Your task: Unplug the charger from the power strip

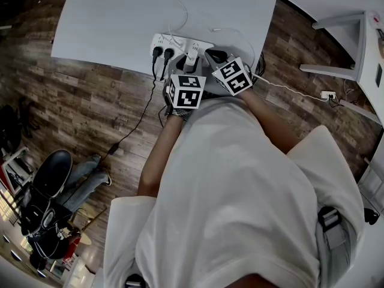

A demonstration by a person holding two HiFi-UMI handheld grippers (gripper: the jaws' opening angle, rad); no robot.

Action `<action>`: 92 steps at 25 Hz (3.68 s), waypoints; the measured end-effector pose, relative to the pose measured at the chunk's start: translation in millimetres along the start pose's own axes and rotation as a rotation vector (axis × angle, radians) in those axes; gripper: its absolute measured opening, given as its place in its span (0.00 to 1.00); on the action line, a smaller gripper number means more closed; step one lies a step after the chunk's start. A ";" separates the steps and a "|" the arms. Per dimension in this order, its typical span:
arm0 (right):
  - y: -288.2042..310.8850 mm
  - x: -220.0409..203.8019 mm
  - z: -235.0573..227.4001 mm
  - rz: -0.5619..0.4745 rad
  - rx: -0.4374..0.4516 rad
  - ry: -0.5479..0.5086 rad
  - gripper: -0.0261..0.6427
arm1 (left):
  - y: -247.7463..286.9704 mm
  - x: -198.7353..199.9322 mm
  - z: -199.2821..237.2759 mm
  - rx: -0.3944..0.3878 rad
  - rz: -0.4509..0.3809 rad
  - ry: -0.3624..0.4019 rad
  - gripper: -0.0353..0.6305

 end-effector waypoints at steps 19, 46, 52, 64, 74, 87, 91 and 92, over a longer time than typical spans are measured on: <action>2.6 -0.2 -0.3 0.005 0.000 0.002 0.04 | -0.7 -2.5 12.4 -0.055 -0.015 -0.167 0.27; 4.2 0.3 -1.4 -0.002 0.001 0.000 0.04 | 2.0 0.0 9.9 -0.042 0.020 -0.086 0.27; 4.8 1.5 -0.8 0.012 -0.004 0.001 0.04 | 0.1 -1.4 17.6 -0.069 -0.007 -0.185 0.27; 6.0 3.4 -0.2 0.000 0.000 0.000 0.04 | 0.2 1.2 11.5 -0.033 0.007 -0.037 0.27; 6.7 2.2 -2.5 0.006 0.003 -0.005 0.04 | -1.8 0.4 18.0 -0.056 -0.025 -0.138 0.27; 7.7 6.7 -3.1 -0.003 0.015 -0.002 0.04 | -6.6 6.3 15.5 -0.012 -0.024 -0.064 0.27; 5.4 4.7 -2.3 -0.008 0.010 -0.006 0.04 | -16.9 18.3 15.0 -0.010 -0.073 -0.052 0.27; 5.1 5.1 -1.8 -0.008 0.009 -0.004 0.04 | -17.3 20.0 15.8 -0.015 -0.075 -0.055 0.27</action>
Point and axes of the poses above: the fingertips, and each gripper's own axes: y forward along the fingers, z to its left, x out of its top, the point moved 8 cm from there along -y, backward along the fingers
